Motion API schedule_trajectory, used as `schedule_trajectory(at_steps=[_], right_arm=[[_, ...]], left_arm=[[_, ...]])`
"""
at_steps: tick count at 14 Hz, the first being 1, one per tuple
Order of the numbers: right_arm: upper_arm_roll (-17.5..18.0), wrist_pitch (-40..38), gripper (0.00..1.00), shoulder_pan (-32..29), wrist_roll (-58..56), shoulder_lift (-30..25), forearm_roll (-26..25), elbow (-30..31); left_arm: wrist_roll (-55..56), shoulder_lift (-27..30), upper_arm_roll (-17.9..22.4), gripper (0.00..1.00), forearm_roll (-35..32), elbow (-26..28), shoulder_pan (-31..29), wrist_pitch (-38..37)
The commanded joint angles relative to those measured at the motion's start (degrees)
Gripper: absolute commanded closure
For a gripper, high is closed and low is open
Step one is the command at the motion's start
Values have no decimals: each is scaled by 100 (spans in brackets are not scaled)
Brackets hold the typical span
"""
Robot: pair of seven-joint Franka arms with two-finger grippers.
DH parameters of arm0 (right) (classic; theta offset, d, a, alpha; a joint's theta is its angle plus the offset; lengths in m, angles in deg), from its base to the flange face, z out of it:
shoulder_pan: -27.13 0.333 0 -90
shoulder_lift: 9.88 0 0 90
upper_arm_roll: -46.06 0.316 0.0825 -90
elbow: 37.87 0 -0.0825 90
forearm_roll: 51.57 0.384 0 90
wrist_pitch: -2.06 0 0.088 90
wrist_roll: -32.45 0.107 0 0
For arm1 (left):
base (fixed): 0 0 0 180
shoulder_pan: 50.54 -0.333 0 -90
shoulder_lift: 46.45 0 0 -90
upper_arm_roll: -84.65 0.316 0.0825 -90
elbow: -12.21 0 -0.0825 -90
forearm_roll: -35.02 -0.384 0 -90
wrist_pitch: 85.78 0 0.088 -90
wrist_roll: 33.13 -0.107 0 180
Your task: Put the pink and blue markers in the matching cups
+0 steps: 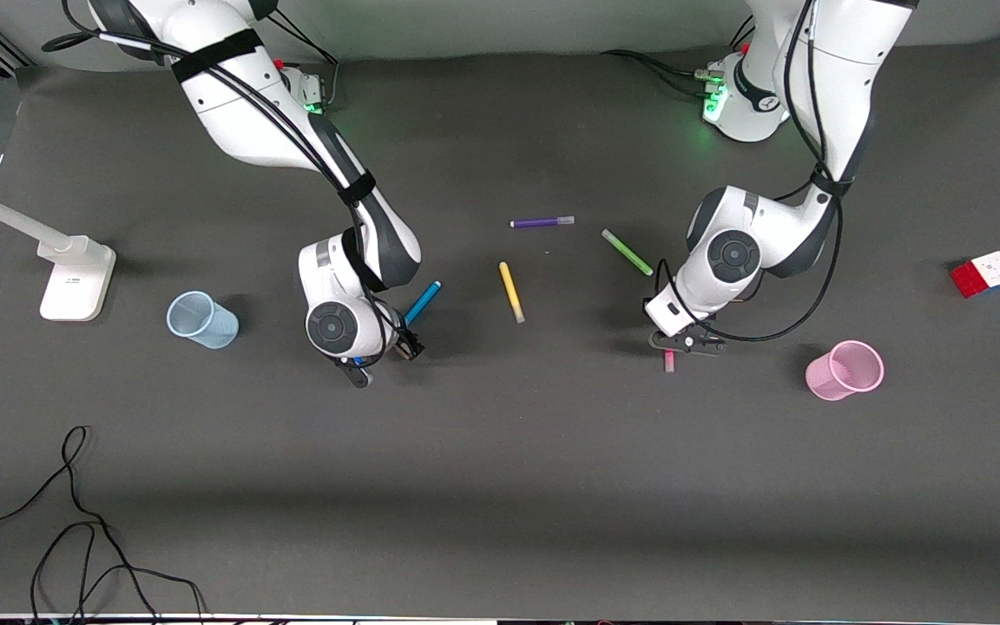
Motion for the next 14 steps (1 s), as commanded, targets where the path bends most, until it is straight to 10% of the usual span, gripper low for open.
schedule_trajectory(at_steps=[1,7,14], right_arm=[[-60,71,100,19,85,70,97,10],[-700,-823,100,1,-21,-842,-130,-112],[-1966,-3732,100,1,-1021,-2197,-1693,-1246]], left_arm=[[194,55,6,92,-87,-55,23,-160],[265,933,77,91,-8,-1345,-380,-2748],[-480,1435,77,91,-7,-2840,-1749,-5080]])
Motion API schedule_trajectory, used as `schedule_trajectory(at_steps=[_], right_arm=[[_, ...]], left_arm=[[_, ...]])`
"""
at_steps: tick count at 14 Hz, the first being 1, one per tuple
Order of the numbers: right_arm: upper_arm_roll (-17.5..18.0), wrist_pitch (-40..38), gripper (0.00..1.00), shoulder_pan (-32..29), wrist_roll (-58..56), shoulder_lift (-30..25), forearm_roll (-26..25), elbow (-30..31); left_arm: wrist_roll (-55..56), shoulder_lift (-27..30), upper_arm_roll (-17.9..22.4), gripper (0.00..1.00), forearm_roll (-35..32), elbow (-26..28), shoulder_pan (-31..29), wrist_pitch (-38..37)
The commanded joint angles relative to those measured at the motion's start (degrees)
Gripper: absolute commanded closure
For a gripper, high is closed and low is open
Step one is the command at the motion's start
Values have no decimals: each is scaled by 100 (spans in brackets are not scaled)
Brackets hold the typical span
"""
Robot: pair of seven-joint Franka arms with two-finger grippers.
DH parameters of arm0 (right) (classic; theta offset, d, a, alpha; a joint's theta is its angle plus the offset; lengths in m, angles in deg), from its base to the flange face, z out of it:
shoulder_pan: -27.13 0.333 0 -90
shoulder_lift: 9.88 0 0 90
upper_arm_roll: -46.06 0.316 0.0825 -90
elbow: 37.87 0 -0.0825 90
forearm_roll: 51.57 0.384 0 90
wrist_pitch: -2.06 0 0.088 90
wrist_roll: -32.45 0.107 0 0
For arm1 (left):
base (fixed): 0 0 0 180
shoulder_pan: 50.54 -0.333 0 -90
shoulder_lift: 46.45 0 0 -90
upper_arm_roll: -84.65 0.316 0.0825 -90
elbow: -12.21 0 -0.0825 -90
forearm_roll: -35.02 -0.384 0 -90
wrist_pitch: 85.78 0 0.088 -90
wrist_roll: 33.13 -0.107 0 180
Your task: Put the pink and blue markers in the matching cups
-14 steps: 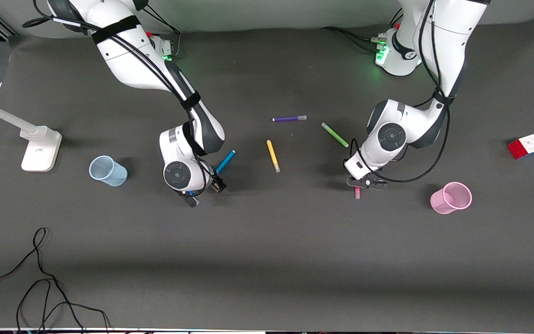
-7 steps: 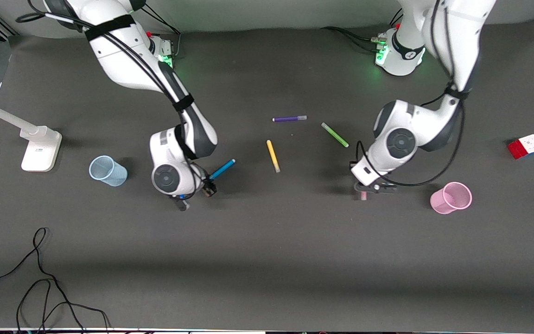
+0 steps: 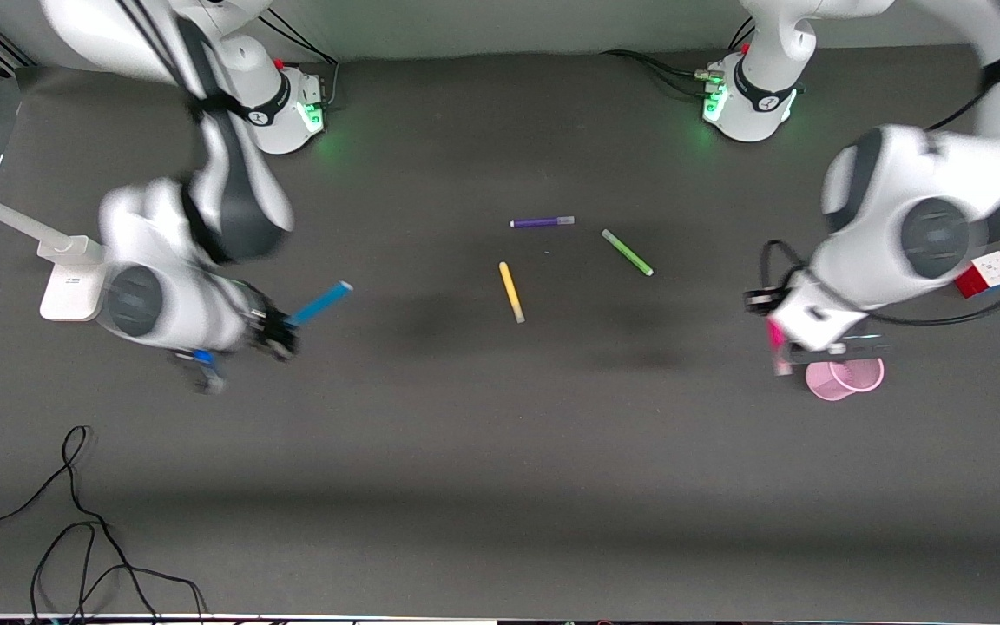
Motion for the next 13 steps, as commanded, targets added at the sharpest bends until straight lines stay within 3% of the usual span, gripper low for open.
schedule_trajectory(at_steps=[1,4,6,9,13], right_arm=[[-397,-545,100,40,-540,-255,-794,-130],[-652,-546,100,23,-602,-221,-1953,-24],[-811,-441,100,14,-585,-151,-2535,90],[-1136,137,100,40,-427,-80,-2861,396],[-1137,1359,100,93,968,-72,-3371,1433]], left_arm=[[-716,-65,-47,91,-17,-514,-742,-653],[-1518,-170,-47,91,-96,-787,-1376,-1085],[-1624,-442,-47,91,-332,-1102,-1474,-1488],[-1625,-1424,-73,91,-562,-2217,-1386,-2419],[-1686,-2314,-100,91,-562,-2782,-1377,-2598]])
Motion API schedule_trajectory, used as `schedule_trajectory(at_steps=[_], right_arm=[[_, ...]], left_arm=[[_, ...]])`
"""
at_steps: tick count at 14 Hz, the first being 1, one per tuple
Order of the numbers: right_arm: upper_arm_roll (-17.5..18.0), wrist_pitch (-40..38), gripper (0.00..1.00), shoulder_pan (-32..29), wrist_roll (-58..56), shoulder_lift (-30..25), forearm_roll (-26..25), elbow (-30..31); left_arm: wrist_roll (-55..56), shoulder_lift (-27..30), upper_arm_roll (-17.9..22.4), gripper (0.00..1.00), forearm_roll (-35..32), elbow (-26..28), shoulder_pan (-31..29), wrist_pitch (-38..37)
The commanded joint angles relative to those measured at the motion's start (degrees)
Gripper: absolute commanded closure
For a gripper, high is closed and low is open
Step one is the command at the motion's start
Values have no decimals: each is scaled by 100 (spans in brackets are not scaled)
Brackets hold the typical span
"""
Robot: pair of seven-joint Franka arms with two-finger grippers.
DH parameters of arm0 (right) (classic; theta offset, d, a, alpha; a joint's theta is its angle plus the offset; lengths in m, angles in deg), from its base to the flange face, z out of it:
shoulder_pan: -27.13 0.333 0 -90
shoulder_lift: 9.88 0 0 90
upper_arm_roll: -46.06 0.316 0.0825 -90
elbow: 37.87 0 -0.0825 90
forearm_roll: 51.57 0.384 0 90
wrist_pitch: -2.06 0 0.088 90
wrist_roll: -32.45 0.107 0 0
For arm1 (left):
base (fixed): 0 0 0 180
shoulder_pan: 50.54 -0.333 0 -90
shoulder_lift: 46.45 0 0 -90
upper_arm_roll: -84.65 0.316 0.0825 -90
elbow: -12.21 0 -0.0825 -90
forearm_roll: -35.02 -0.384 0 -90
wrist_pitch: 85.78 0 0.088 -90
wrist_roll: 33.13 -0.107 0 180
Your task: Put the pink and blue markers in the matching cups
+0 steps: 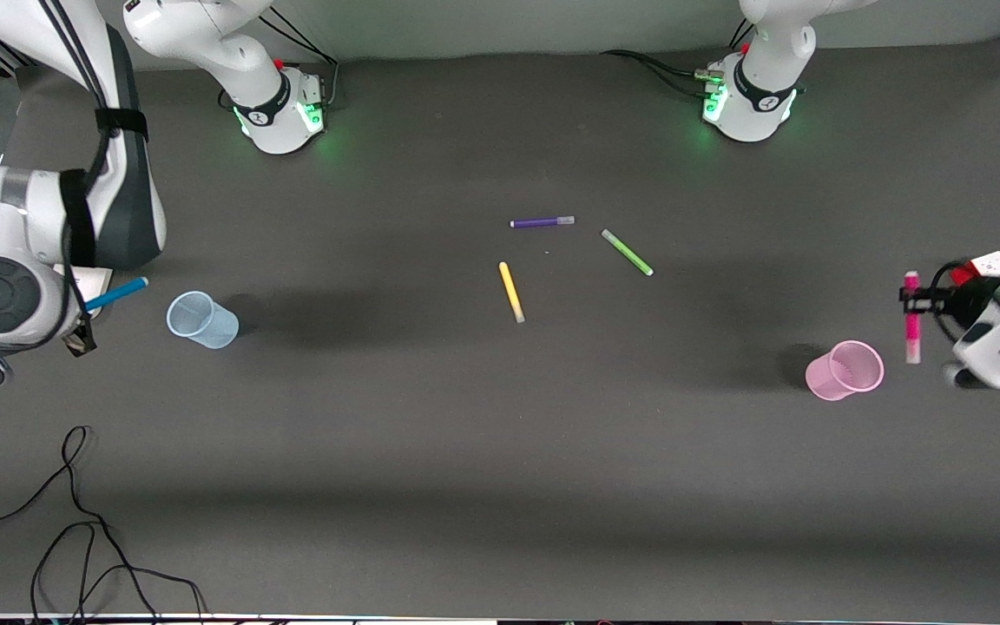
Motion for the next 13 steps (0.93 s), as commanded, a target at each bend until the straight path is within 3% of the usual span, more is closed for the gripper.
schedule_trajectory(at_steps=[1,6,13], right_arm=[[-13,701,100,128,1002,-63,-479,758],[-5,1388,100,172,2277,358,-692,1059],[-13,1670,100,435,2860,350,-938,1718]], left_arm=[[-107,-666,7,91,-110,-690,51,-301],[-90,-1353,16,91,-146,-1007,68,-327],[-90,-1766,16,90,-233,-1007,112,-327]])
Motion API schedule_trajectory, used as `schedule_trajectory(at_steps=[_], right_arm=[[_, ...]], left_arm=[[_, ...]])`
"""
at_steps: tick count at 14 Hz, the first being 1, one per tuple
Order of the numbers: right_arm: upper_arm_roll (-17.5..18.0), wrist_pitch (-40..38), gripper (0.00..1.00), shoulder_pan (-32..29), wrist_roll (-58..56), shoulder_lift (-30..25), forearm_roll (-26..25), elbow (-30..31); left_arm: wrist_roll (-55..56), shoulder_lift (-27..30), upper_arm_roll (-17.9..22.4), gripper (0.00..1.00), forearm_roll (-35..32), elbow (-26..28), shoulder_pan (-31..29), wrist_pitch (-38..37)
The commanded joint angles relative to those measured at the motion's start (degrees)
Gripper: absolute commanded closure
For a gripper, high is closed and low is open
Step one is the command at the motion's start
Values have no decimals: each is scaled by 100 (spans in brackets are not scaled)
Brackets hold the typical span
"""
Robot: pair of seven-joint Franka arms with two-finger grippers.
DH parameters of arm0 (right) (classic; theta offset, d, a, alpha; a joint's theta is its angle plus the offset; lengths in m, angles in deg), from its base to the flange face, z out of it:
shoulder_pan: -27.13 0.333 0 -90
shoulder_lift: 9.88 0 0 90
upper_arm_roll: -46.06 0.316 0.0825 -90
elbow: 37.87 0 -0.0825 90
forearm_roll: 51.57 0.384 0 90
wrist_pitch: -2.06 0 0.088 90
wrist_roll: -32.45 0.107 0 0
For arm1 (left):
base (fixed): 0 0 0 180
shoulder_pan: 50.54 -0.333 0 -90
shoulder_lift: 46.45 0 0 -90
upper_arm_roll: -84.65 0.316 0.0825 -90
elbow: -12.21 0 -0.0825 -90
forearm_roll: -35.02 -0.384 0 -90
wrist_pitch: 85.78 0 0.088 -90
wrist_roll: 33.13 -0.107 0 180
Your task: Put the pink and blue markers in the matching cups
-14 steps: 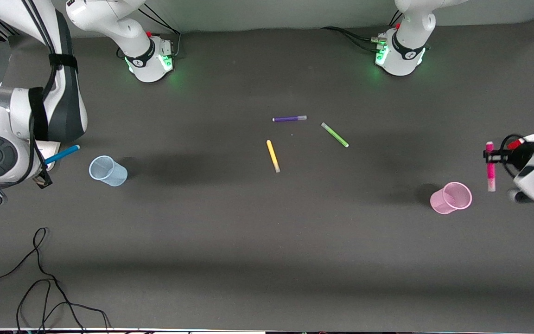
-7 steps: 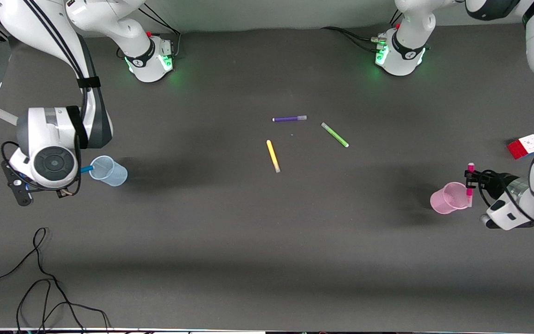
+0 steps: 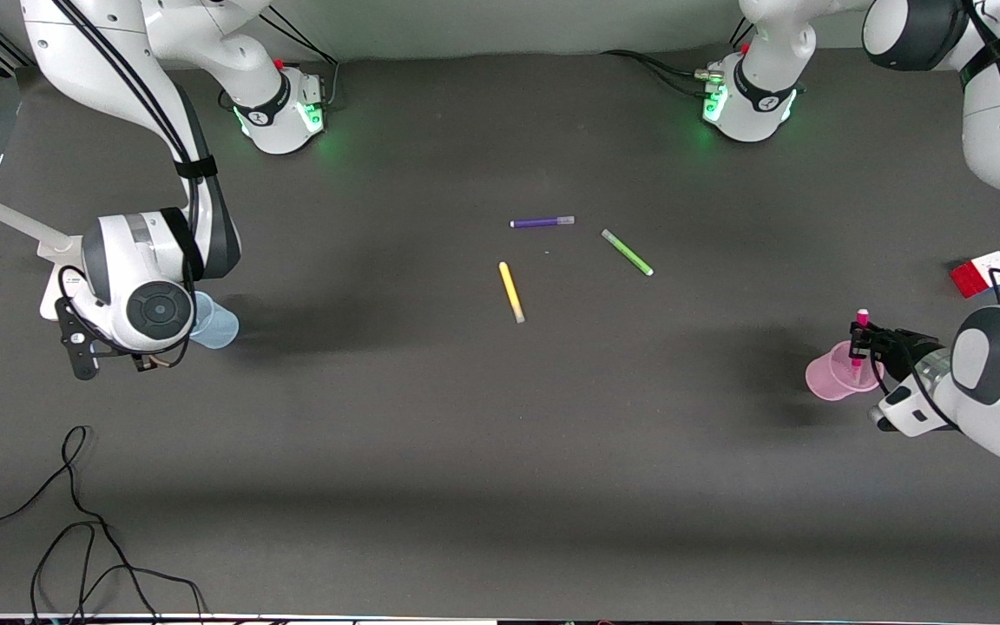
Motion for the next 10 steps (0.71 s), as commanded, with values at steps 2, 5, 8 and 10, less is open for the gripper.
schedule_trajectory(at_steps=[2,5,8,10], right_arm=[[-48,88,100,163,248,-108,-207,323],[-48,79,66,163,248,-117,-207,403],[-57,27,19,154,248,-161,-199,386],[-83,0,0,145,248,-222,-181,351]], left_arm=[[-84,-216,20,76,-172,-241,56,-106],[-127,-234,11,2,-190,-241,56,-70],[-250,-103,11,0,-181,-259,47,-114],[-295,116,11,0,-190,-337,3,-150]])
